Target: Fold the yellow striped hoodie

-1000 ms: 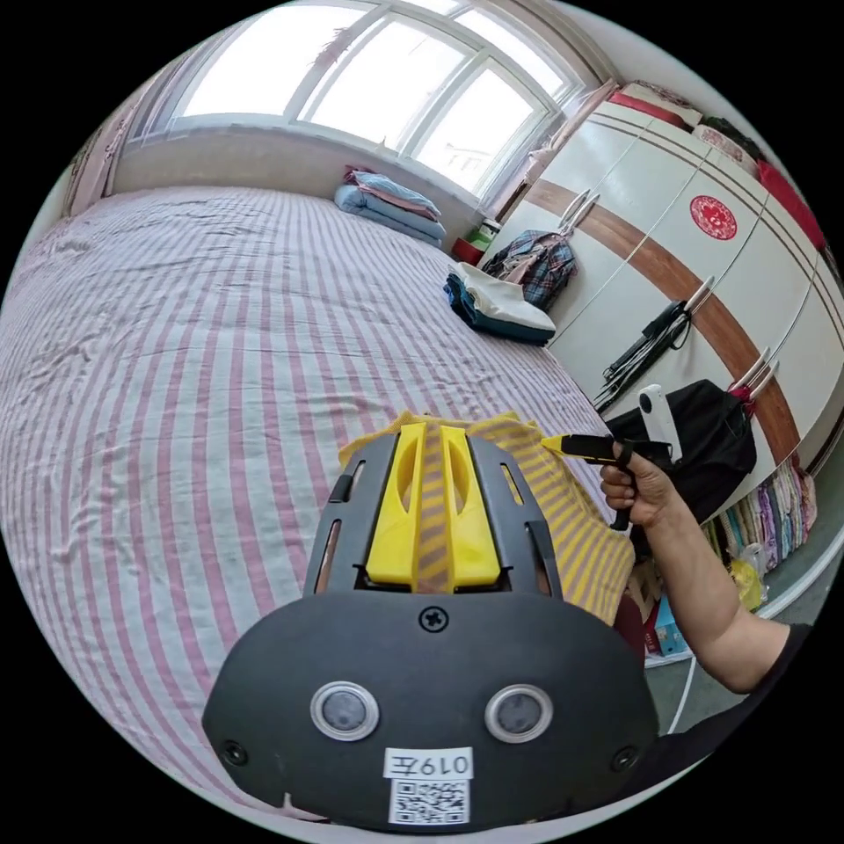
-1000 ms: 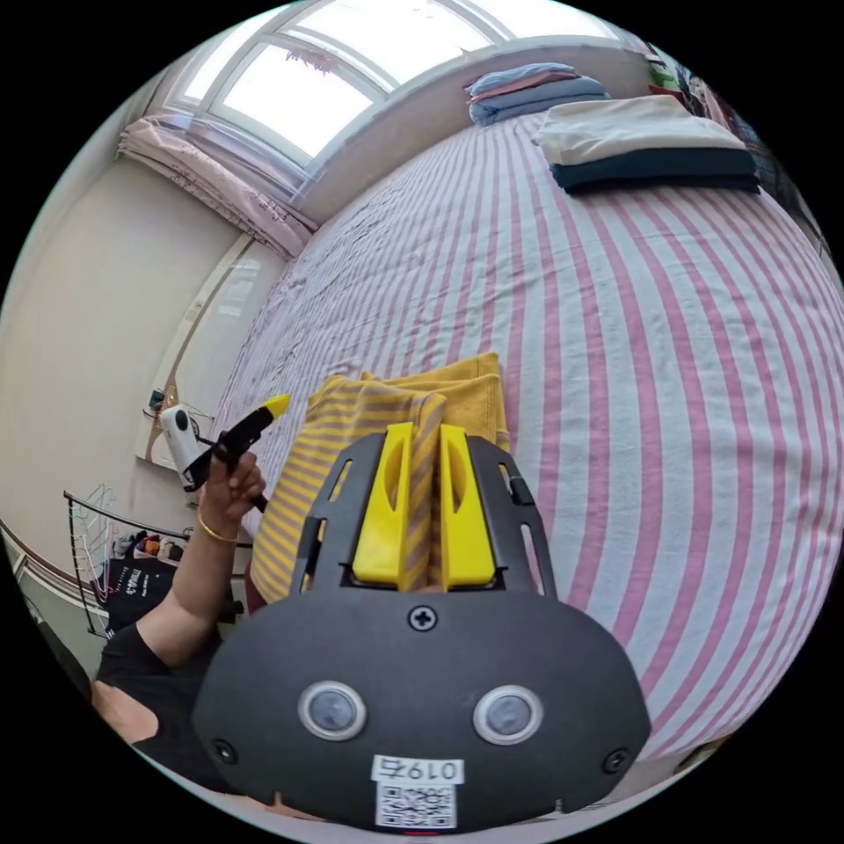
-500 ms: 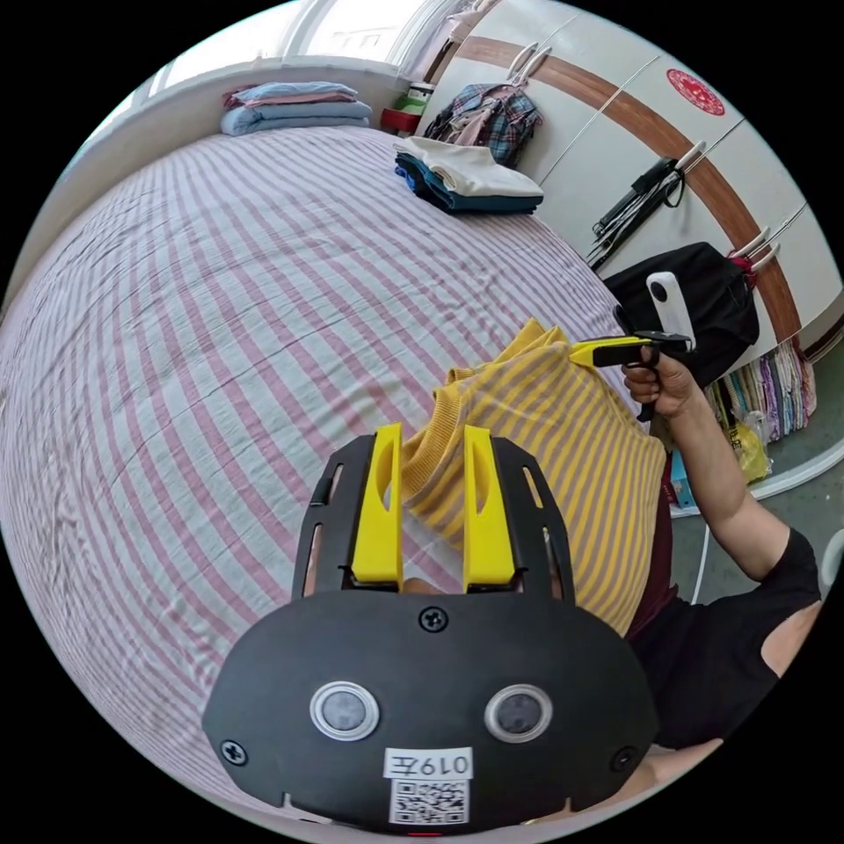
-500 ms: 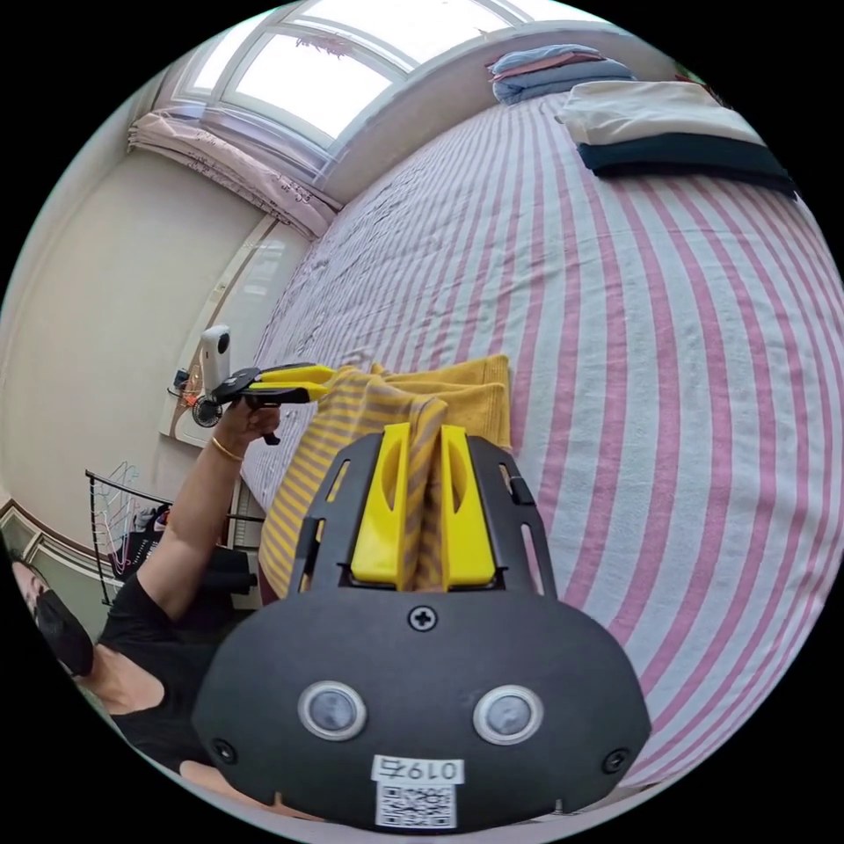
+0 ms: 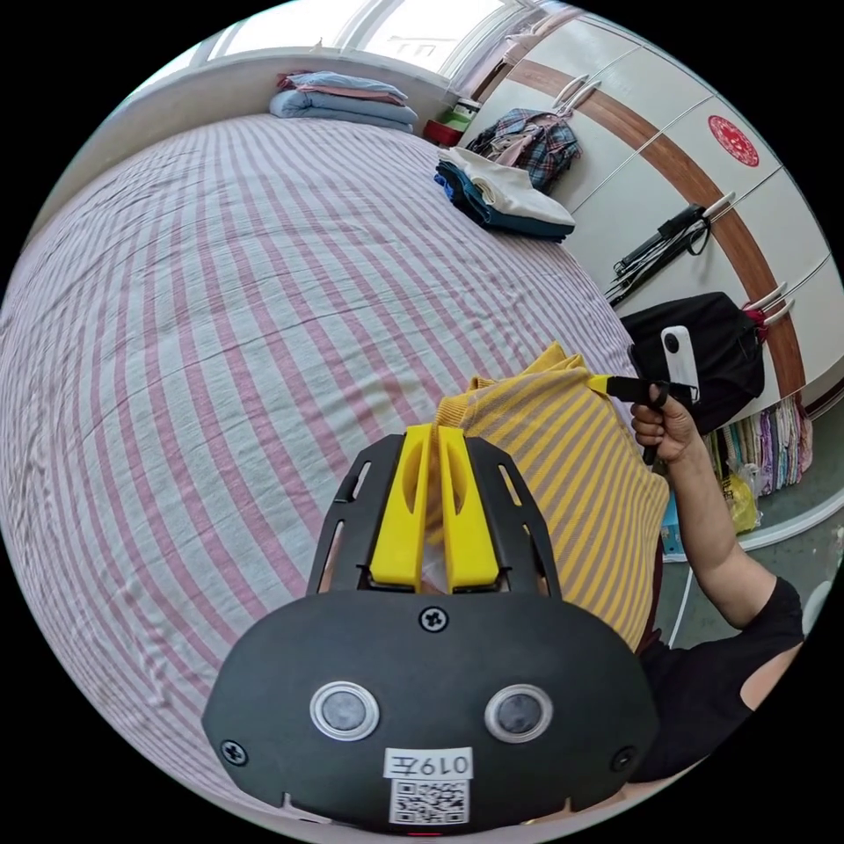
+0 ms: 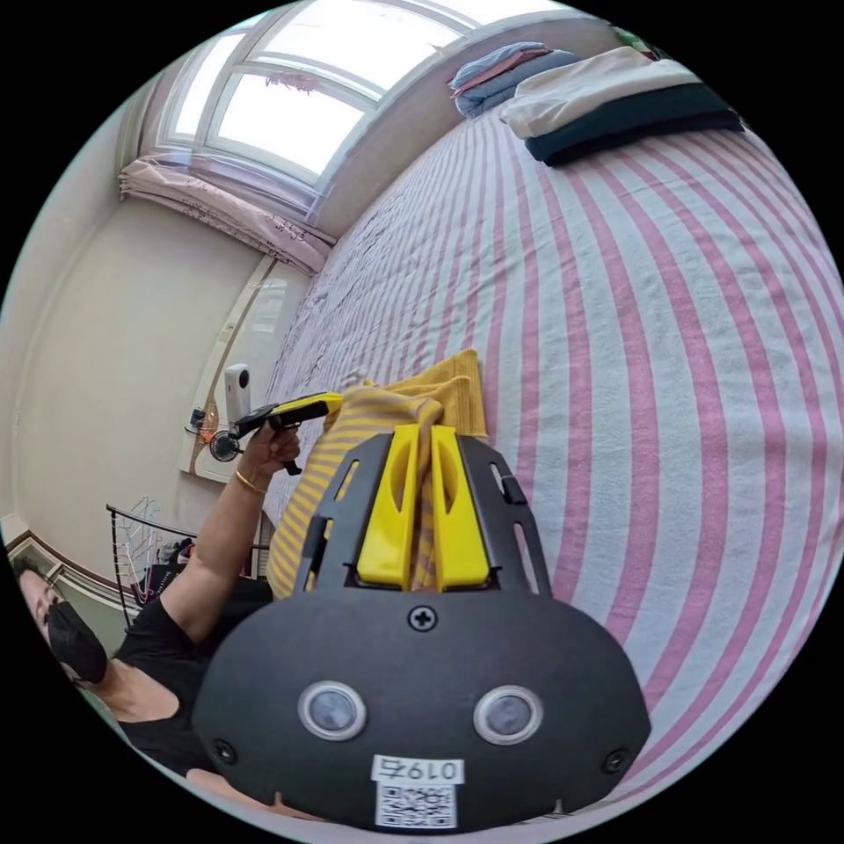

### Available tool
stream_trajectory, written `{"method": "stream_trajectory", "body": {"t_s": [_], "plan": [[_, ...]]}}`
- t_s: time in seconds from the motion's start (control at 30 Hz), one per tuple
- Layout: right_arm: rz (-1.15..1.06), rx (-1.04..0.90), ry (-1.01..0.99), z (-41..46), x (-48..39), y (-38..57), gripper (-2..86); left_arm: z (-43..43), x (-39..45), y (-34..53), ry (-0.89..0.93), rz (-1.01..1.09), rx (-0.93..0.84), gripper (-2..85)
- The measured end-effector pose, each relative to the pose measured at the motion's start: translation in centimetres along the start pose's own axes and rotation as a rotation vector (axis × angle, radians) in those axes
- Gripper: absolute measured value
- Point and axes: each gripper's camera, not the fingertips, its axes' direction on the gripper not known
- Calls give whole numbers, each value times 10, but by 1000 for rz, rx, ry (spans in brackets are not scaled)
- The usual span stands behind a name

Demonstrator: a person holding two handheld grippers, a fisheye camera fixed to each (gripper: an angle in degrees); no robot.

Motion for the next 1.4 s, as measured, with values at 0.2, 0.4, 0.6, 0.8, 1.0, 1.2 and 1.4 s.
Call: {"method": "stream_trajectory", "body": {"t_s": [0.2, 0.4, 0.6, 0.8, 1.0, 1.2, 1.4], "plan": [[-11, -18, -39, -10, 4, -6, 54, -5, -4, -10, 25, 5, 10, 13], [-24, -27, -41, -15, 6, -4, 56, -18, -7, -12, 25, -13, 52, 13], [-52, -41, -87, -24, 7, 5, 73, -20, -4, -6, -41, -22, 40, 13], [-93, -71, -53, -26, 1, 14, 28, -30, 13, 9, 9, 32, 69, 11], [-60, -53, -36, -27, 7, 27, 2, -12, 31, 21, -106, 62, -36, 10], [-61, -29, -55, -30, 0, 50, 27, -19, 55, 39, -158, 72, -32, 10], [-121, -24, -31, -49, -28, 80, 47, -59, 78, 73, -75, 44, 126, 10]]}}
